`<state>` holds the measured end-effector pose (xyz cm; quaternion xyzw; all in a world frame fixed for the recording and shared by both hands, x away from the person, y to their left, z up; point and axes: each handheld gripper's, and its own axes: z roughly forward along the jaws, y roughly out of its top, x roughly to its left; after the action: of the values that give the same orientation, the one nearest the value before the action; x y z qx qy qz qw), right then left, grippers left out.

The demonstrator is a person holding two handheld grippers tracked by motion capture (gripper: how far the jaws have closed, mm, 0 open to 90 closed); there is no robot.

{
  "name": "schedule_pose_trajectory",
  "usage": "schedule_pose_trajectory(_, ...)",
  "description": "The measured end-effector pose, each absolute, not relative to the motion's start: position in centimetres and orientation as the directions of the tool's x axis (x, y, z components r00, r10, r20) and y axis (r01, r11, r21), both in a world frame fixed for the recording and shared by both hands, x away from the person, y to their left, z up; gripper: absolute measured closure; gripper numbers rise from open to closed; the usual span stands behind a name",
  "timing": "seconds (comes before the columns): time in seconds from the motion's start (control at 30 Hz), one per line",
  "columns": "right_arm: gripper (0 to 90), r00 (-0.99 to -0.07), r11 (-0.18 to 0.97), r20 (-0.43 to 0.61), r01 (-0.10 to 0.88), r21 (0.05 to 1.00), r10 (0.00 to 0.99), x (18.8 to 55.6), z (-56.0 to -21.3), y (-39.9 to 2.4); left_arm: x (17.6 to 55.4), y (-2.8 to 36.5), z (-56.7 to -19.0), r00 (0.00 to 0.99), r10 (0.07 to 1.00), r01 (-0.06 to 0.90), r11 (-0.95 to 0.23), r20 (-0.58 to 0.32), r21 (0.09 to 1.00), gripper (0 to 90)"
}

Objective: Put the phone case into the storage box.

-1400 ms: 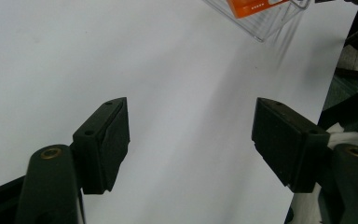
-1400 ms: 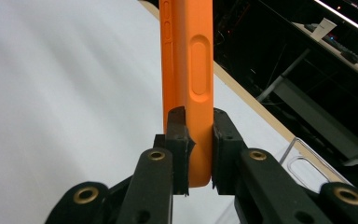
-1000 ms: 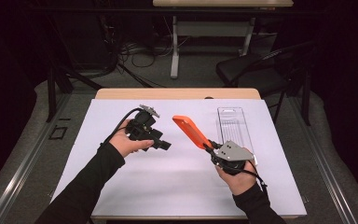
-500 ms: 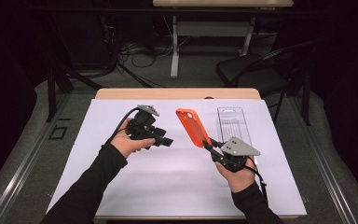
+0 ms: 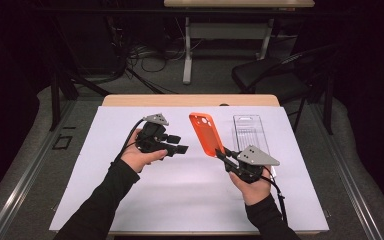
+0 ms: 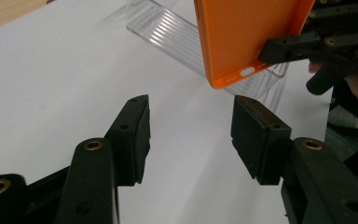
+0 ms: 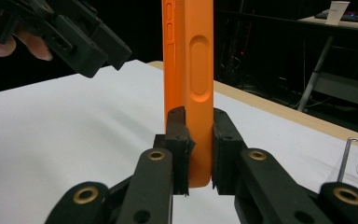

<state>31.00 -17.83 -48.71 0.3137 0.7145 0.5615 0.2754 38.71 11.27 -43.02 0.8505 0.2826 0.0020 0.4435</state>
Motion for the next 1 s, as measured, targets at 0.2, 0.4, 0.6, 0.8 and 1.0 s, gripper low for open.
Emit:
schedule_pose_trajectory(0.2,80.7,-0.651,0.161,-0.040,0.127,0.979,0.758,30.78,-48.72,-17.73,38.59,11.08,-43.26,0.831,0.496,0.474,-0.393,-0.252,0.788,47.2)
schedule_pose_trajectory(0.4,80.7,-0.648,0.146,-0.028,0.129,0.981,0.761,30.69,-48.84,-17.90,38.47,10.91,-43.32,0.826,0.502,0.473,-0.369,-0.256,0.800,49.2)
schedule_pose_trajectory(0.6,80.8,-0.647,0.126,-0.010,0.133,0.983,0.762,30.68,-48.94,-18.02,38.44,10.85,-43.42,0.817,0.504,0.490,-0.349,-0.281,0.799,53.1)
schedule_pose_trajectory(0.8,80.7,-0.650,0.122,-0.006,0.133,0.984,0.760,30.62,-49.15,-17.89,38.60,10.82,-43.55,0.814,0.497,0.497,-0.330,-0.300,0.803,53.7)
schedule_pose_trajectory(1.0,80.8,-0.656,0.114,0.006,0.140,0.984,0.754,30.57,-49.34,-17.82,38.75,10.70,-43.81,0.813,0.492,0.504,-0.329,-0.311,0.799,53.8)
